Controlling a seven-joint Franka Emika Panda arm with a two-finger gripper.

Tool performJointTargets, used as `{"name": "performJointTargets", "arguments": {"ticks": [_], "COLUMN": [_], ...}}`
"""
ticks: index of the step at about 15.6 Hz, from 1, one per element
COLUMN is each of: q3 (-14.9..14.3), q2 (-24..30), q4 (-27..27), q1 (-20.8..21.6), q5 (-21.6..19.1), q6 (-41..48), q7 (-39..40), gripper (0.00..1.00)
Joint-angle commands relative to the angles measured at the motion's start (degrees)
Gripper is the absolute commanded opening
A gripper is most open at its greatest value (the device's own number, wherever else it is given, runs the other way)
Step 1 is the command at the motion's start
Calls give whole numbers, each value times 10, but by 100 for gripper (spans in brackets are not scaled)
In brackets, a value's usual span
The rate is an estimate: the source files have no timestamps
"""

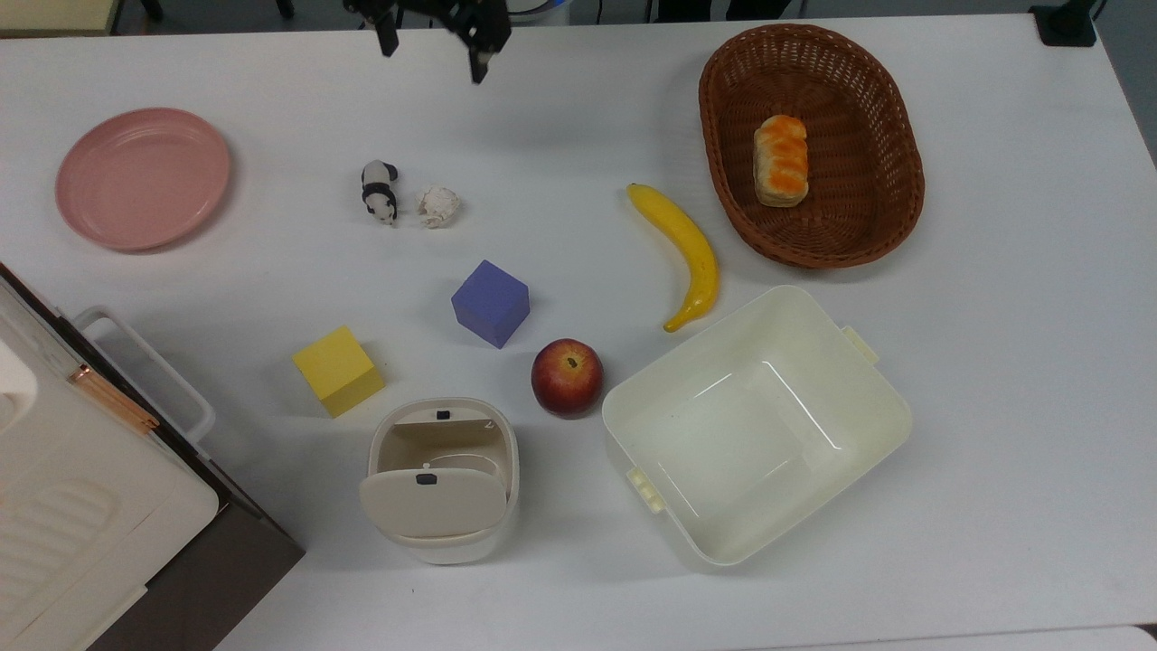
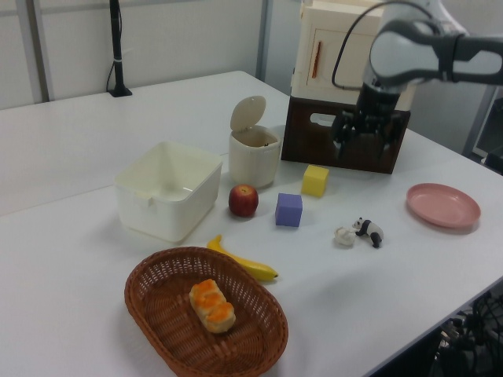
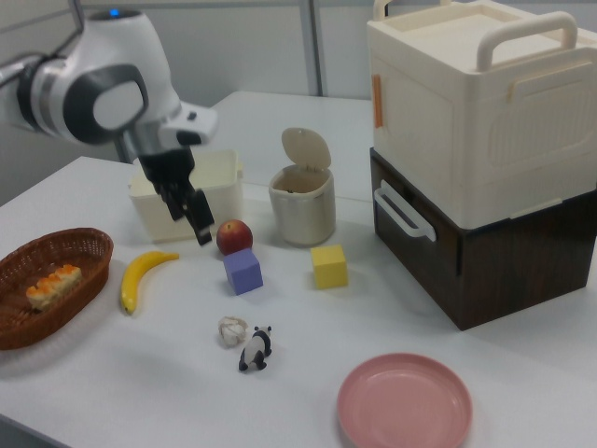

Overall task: Grab it up and put it in the trash
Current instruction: 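Lower the open gripper over the white garlic bulb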

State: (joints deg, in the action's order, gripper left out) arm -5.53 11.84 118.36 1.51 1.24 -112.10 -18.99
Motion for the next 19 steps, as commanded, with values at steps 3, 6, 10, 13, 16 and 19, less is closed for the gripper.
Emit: {"name": "performJointTargets", "arguments": {"ticks": [3, 6, 10, 13, 16, 19], "q3": [-18, -18, -18, -18, -18, -18], "q2": [-30, -81, -118, -129, -136, -149], "q4": [50, 48, 48, 49, 50, 50], "q1": [9, 13, 12, 12, 10, 10], "q5": [39, 61, 79, 89, 90, 103], "q6": [-52, -82, -108, -110, -110, -110], "q7": [-106, -151, -153, -153, -151, -151], "gripper": [100, 100, 100, 100, 100, 100]}}
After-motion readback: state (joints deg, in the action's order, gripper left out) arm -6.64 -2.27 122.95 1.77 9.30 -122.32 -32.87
